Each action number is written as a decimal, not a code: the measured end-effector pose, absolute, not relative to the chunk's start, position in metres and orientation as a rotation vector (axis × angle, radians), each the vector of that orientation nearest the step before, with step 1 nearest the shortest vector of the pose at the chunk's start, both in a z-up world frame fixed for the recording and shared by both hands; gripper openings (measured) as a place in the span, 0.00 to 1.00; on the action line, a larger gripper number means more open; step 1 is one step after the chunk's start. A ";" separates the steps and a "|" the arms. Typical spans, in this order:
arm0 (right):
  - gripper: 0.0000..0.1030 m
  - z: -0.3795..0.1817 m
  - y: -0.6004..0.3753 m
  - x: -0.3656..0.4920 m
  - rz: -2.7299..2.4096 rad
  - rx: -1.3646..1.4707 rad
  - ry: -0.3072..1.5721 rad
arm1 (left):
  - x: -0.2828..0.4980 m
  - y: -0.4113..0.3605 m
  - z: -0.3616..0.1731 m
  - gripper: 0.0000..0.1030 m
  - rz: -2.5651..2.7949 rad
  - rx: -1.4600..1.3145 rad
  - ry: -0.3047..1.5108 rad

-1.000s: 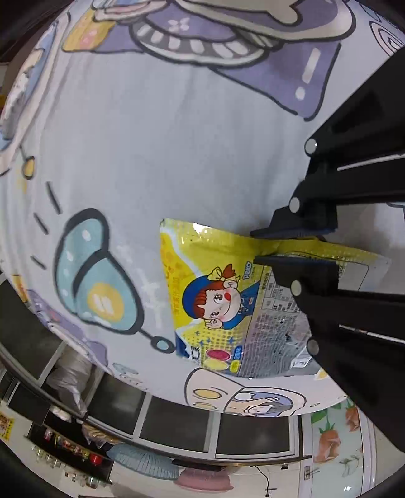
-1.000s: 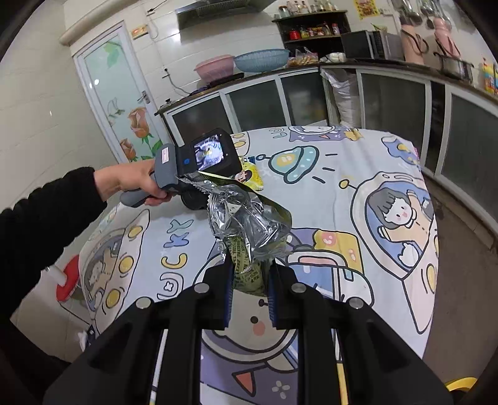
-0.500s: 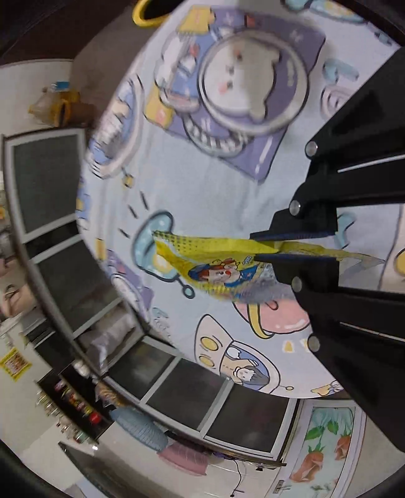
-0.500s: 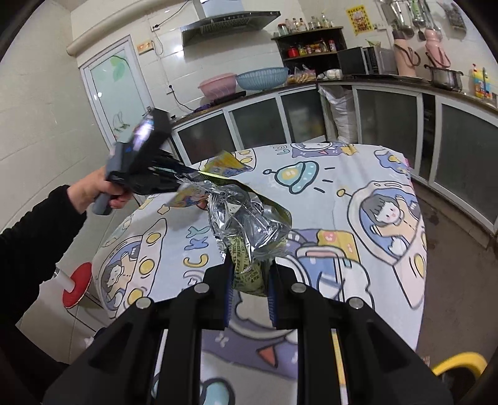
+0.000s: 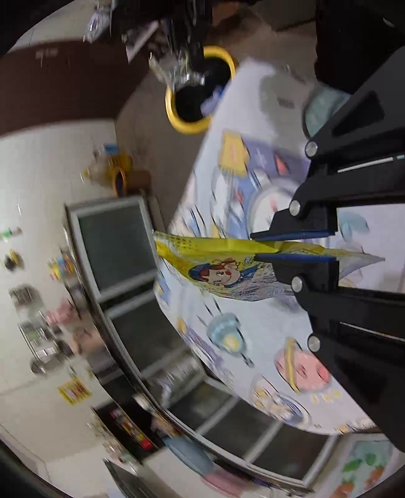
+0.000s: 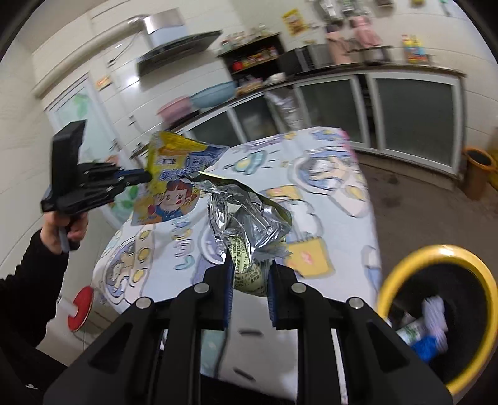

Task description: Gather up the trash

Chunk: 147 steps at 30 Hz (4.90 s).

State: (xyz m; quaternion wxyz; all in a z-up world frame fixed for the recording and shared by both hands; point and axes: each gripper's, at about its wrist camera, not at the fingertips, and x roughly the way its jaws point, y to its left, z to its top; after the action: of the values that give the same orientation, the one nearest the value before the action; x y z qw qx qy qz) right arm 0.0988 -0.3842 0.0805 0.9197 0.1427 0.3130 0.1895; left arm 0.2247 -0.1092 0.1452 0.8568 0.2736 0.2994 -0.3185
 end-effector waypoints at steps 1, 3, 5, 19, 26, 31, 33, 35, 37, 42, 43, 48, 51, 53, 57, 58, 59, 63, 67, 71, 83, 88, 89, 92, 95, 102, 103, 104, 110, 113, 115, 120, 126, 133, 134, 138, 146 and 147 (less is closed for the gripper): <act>0.17 0.080 -0.393 0.090 0.358 0.300 0.638 | 0.216 -0.121 0.146 0.07 -0.698 0.570 0.615; 0.17 0.079 -0.417 0.070 0.288 0.326 0.633 | 0.200 -0.145 0.144 0.07 -0.768 0.559 0.599; 0.17 0.079 -0.435 0.054 0.224 0.338 0.623 | 0.188 -0.165 0.143 0.07 -0.816 0.556 0.582; 0.17 0.039 -0.548 0.003 -0.163 0.429 0.644 | 0.152 -0.316 0.121 0.07 -1.016 0.458 0.565; 0.17 0.000 -0.570 0.025 -0.185 0.495 0.718 | 0.161 -0.368 0.091 0.07 -1.005 0.403 0.619; 0.17 -0.026 -0.576 0.049 -0.211 0.519 0.780 | 0.169 -0.395 0.063 0.07 -0.999 0.369 0.691; 0.18 -0.038 -0.580 0.059 -0.209 0.546 0.814 | 0.170 -0.406 0.049 0.07 -0.998 0.377 0.718; 0.18 -0.047 -0.585 0.068 -0.209 0.565 0.837 | 0.171 -0.416 0.035 0.08 -0.990 0.381 0.740; 0.18 -0.053 -0.587 0.073 -0.221 0.568 0.851 | 0.173 -0.422 0.029 0.08 -0.987 0.369 0.761; 0.19 -0.065 -0.597 0.080 -0.232 0.610 0.879 | 0.183 -0.432 0.024 0.09 -0.993 0.316 0.797; 0.20 -0.066 -0.598 0.079 -0.232 0.612 0.879 | 0.185 -0.433 0.025 0.09 -1.008 0.294 0.806; 0.36 -0.067 -0.600 0.079 -0.237 0.617 0.879 | 0.189 -0.433 0.031 0.14 -1.046 0.231 0.813; 0.55 -0.069 -0.603 0.078 -0.264 0.625 0.877 | 0.192 -0.431 0.030 0.59 -1.015 0.220 0.812; 0.56 -0.071 -0.605 0.076 -0.272 0.640 0.879 | 0.191 -0.425 0.033 0.78 -0.993 0.192 0.778; 0.62 -0.072 -0.607 0.067 -0.297 0.652 0.877 | 0.188 -0.416 0.039 0.89 -0.972 0.179 0.740; 0.62 -0.072 -0.607 0.064 -0.298 0.654 0.875 | 0.189 -0.413 0.040 0.89 -0.962 0.174 0.733; 0.62 -0.070 -0.606 0.062 -0.302 0.652 0.872 | 0.189 -0.410 0.042 0.90 -0.953 0.167 0.728; 0.67 -0.059 -0.602 0.048 -0.330 0.626 0.845 | 0.187 -0.387 0.048 0.92 -0.895 0.143 0.689; 0.86 -0.047 -0.596 0.036 -0.352 0.632 0.787 | 0.182 -0.360 0.055 0.92 -0.822 0.148 0.652; 0.92 -0.035 -0.587 0.029 -0.454 0.593 0.721 | 0.170 -0.320 0.064 0.92 -0.734 0.149 0.599; 0.92 0.013 -0.485 0.019 -0.683 0.181 0.565 | 0.136 -0.151 0.062 0.92 -0.324 -0.073 0.551; 0.92 0.048 -0.429 -0.008 -0.638 0.089 0.371 | 0.104 -0.076 0.061 0.92 -0.091 -0.036 0.474; 0.92 0.055 -0.416 -0.013 -0.626 0.070 0.335 | 0.101 -0.064 0.061 0.92 -0.060 -0.010 0.481; 0.92 0.071 -0.386 -0.026 -0.590 0.058 0.269 | 0.083 -0.035 0.061 0.92 0.029 0.022 0.476; 0.92 0.080 -0.360 -0.037 -0.464 0.082 0.252 | 0.066 -0.014 0.060 0.92 0.058 0.020 0.478; 0.92 0.069 -0.319 -0.046 -0.404 0.085 0.254 | 0.018 0.004 0.047 0.92 0.085 -0.084 0.499; 0.92 0.064 -0.314 -0.046 -0.393 0.094 0.272 | 0.017 0.004 0.043 0.92 0.080 -0.090 0.509; 0.92 0.059 -0.311 -0.047 -0.379 0.107 0.287 | 0.015 0.003 0.039 0.92 0.076 -0.089 0.517; 0.92 0.035 -0.290 -0.051 -0.322 0.100 0.334 | 0.009 -0.001 0.030 0.92 0.092 -0.067 0.536; 0.92 0.032 -0.286 -0.053 -0.317 0.092 0.331 | 0.009 -0.001 0.026 0.92 0.073 -0.080 0.544; 0.92 0.032 -0.283 -0.054 -0.325 0.074 0.321 | 0.008 -0.002 0.024 0.92 0.065 -0.082 0.552; 0.92 0.027 -0.280 -0.058 -0.315 0.071 0.329 | 0.009 -0.003 0.018 0.92 0.038 -0.098 0.571; 0.92 0.022 -0.280 -0.054 -0.313 0.081 0.358 | 0.006 -0.009 0.018 0.92 0.031 -0.080 0.557; 0.92 0.019 -0.280 -0.053 -0.312 0.076 0.369 | 0.006 -0.014 0.018 0.92 0.016 -0.064 0.553; 0.92 0.019 -0.281 -0.052 -0.311 0.076 0.372 | 0.006 -0.014 0.017 0.92 0.014 -0.065 0.555; 0.92 0.016 -0.280 -0.051 -0.314 0.076 0.381 | 0.007 -0.014 0.016 0.92 0.009 -0.070 0.562; 0.92 0.015 -0.279 -0.050 -0.316 0.078 0.387 | 0.008 -0.014 0.014 0.92 -0.006 -0.069 0.569; 0.92 0.015 -0.280 -0.050 -0.315 0.080 0.386 | 0.008 -0.015 0.014 0.92 -0.007 -0.068 0.569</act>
State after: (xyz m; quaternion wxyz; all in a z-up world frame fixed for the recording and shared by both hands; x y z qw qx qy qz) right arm -0.0501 -0.2797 0.0153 0.9683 0.0394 0.1912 -0.1559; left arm 0.0083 -0.0147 0.0144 0.9592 -0.0337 0.2806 -0.0035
